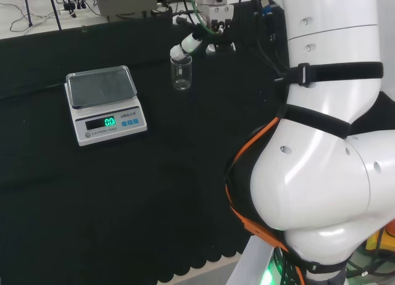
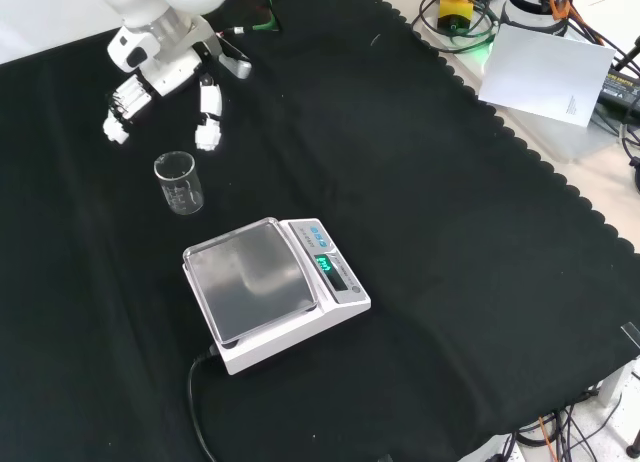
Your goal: Pick up the beaker.
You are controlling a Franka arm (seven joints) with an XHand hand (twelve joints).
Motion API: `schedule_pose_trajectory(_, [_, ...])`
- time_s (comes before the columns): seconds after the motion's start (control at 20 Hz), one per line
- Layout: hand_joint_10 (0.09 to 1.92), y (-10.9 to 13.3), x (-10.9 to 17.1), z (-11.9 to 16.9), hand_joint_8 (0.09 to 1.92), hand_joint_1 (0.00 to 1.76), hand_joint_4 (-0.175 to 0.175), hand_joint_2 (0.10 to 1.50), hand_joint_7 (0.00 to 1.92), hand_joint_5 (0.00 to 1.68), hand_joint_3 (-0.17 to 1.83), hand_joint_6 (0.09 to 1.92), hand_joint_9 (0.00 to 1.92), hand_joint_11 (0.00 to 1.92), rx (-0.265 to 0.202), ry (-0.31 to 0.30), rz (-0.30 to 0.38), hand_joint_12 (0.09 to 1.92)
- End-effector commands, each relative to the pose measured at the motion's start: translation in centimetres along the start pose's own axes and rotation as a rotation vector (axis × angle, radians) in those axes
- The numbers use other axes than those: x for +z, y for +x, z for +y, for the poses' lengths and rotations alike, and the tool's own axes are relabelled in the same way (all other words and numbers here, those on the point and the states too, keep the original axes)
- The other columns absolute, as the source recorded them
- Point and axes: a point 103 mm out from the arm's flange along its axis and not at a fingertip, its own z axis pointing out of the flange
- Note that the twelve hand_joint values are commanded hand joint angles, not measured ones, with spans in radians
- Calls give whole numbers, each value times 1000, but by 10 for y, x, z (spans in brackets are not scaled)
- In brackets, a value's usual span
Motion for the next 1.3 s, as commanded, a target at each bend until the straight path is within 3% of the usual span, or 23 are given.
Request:
schedule_pose_trajectory(0.05, [721, 11, 12, 4, 193, 644, 46, 738, 0, 0, 174, 87, 0, 0, -28, 35, -7, 602])
schedule_pose_trajectory(0.35, [725, 12, 31, 20, 201, 644, 48, 739, 0, 0, 172, 87, 0, 0, -8, 74, -12, 599])
schedule_pose_trajectory(0.9, [737, 25, 57, 39, 223, 653, 49, 745, 0, 0, 171, 87, 0, 0, -17, 134, -31, 594])
schedule_pose_trajectory(1.0, [786, 24, 61, 41, 279, 691, 50, 750, 13, 32, 179, 87, 10, 0, -5, 146, -45, 718])
schedule_pose_trajectory(1.2, [869, 22, 67, 42, 608, 856, 46, 709, 77, 229, 330, 87, 238, 58, 15, 143, -53, 1358])
schedule_pose_trajectory(1.3, [875, 22, 70, 44, 749, 940, 40, 646, 136, 332, 516, 87, 367, 207, 23, 151, -53, 1440])
